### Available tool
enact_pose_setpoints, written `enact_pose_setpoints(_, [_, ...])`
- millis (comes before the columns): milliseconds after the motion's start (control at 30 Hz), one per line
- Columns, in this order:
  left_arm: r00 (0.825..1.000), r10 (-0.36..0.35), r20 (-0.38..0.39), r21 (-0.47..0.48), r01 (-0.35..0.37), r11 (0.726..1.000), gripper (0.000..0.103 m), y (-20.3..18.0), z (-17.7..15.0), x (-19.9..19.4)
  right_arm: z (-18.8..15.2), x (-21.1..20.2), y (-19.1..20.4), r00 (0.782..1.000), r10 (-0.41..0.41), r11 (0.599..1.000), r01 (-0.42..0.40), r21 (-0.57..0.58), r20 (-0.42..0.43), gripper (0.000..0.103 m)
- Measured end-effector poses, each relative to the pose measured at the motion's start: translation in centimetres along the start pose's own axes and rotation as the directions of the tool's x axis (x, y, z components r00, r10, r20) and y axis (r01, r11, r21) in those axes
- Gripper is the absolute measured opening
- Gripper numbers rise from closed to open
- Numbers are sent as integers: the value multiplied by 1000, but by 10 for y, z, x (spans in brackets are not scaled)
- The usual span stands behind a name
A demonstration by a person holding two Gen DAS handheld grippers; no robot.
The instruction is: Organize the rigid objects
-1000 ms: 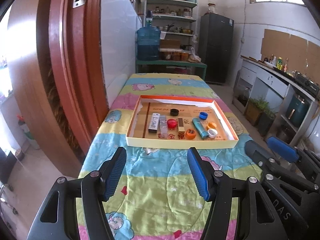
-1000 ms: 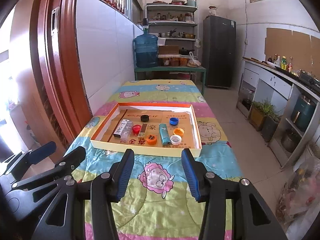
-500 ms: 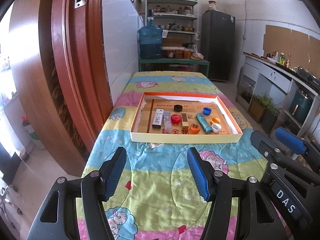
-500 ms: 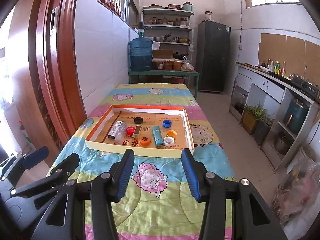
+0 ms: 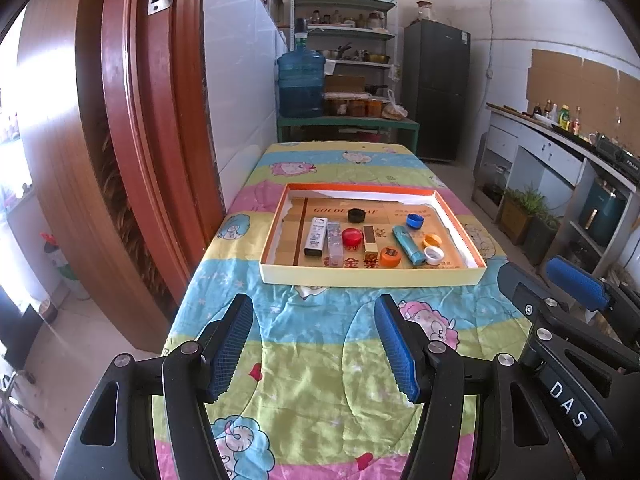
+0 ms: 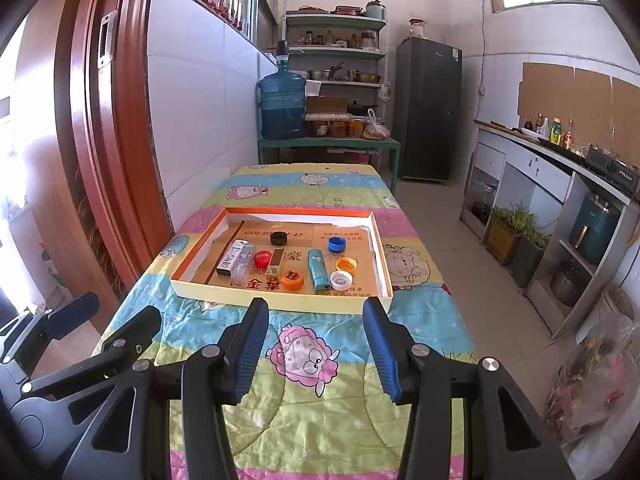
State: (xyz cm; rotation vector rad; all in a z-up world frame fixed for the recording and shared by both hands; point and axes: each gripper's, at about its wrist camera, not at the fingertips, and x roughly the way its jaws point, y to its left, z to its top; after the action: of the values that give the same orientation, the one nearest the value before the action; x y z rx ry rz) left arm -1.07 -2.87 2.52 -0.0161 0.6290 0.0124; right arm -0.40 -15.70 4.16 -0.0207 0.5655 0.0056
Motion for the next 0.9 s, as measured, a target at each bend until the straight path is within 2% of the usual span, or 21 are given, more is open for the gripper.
enact_pose_setpoints(900, [1000,0,-2,1,0,1000,65,0,-2,1,-4,5,4,1000,14,1000,-14,2,-13,49])
